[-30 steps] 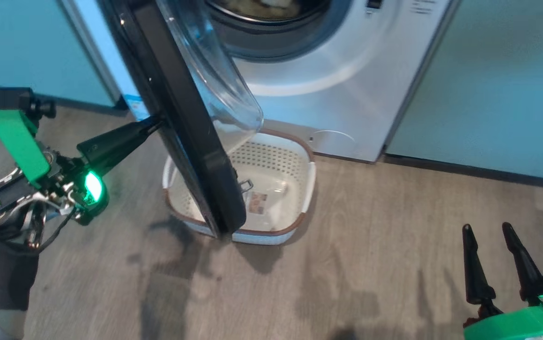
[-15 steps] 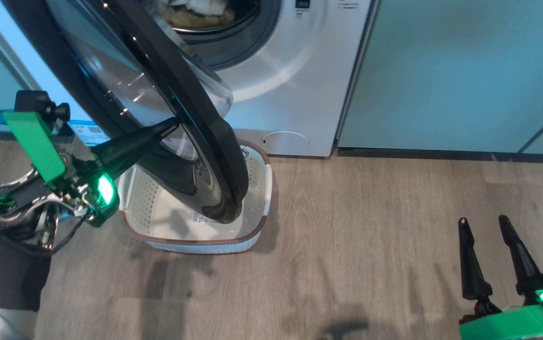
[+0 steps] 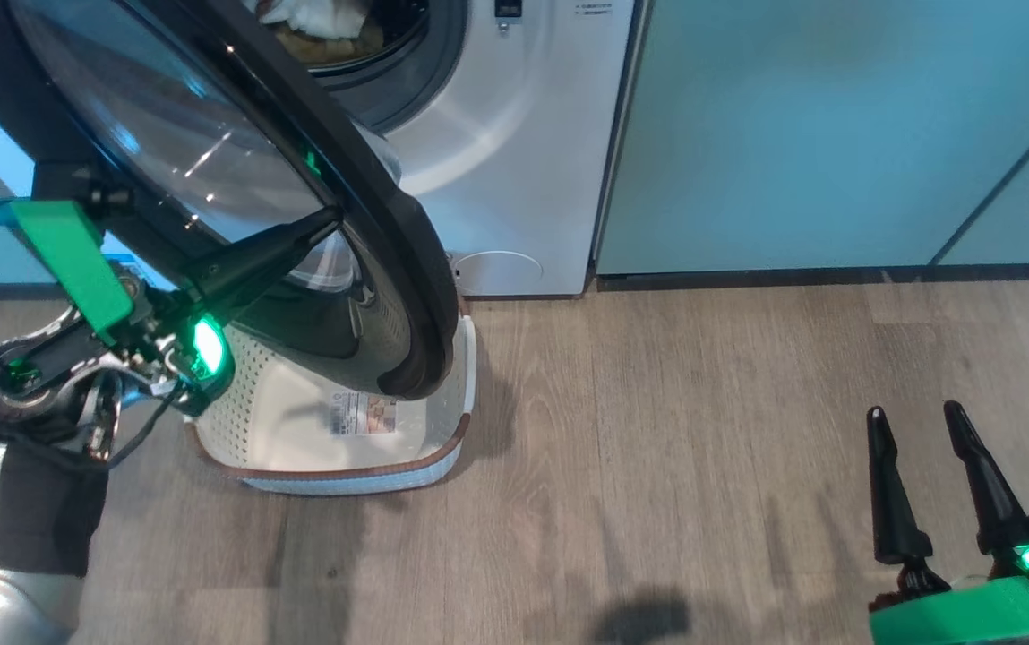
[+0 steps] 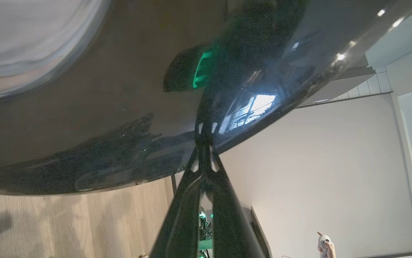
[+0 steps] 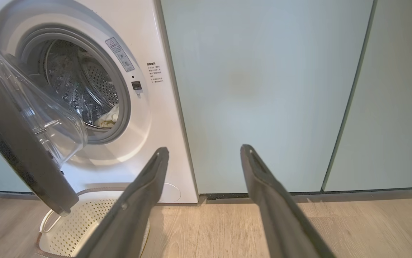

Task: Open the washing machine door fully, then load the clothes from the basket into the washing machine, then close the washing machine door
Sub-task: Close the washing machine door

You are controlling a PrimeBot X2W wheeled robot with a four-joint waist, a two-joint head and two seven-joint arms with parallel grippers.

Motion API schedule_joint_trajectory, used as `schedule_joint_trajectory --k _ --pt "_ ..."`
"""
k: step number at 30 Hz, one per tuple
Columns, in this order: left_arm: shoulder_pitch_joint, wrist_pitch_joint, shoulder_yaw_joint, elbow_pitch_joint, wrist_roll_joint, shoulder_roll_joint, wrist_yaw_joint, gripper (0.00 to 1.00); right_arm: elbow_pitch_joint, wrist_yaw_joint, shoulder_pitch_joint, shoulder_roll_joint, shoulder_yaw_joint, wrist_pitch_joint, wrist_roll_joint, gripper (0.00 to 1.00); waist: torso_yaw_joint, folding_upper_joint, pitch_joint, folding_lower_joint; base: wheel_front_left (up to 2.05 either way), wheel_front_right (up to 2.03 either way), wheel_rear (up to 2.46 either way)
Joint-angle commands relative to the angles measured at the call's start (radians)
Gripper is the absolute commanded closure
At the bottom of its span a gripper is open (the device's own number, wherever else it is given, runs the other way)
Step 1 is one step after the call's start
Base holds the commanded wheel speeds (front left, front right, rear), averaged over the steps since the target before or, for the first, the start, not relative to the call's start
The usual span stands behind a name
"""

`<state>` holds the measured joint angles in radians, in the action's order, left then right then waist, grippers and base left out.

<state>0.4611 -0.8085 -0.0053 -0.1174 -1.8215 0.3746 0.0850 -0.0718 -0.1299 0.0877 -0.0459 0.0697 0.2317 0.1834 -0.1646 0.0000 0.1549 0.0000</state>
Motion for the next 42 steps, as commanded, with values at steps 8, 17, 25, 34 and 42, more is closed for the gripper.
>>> schedule_joint_trajectory --k 8,17,25,34,42 --pt "0.059 0.004 0.051 0.014 0.009 0.028 0.011 1.00 -0.026 -0.001 -0.047 -0.004 0.013 0.017 0.009 0.00 -0.011 0.0000 0.007 0.0000 0.00 0.00 0.00" --pt "0.005 0.031 0.097 0.042 0.000 0.008 0.030 1.00 -0.013 -0.001 -0.046 -0.004 -0.005 0.022 0.013 0.00 0.017 0.0000 0.007 0.0000 0.00 0.00 0.00" --pt "-0.081 0.104 0.163 0.097 0.031 -0.026 0.042 0.77 -0.005 -0.001 -0.039 -0.004 -0.018 0.024 0.010 0.00 0.039 0.0000 -0.001 0.0000 0.00 0.00 0.00" --pt "-0.172 0.230 0.226 0.208 0.147 -0.107 0.045 0.00 -0.001 -0.001 -0.028 -0.004 -0.024 0.026 0.007 0.00 0.077 0.0000 -0.015 0.0000 0.00 0.00 0.00" --pt "-0.255 0.407 0.238 0.297 0.422 -0.108 0.045 0.00 0.003 -0.001 -0.025 -0.004 -0.021 0.026 0.005 0.00 0.091 0.0000 -0.027 0.0000 0.00 0.00 0.00"
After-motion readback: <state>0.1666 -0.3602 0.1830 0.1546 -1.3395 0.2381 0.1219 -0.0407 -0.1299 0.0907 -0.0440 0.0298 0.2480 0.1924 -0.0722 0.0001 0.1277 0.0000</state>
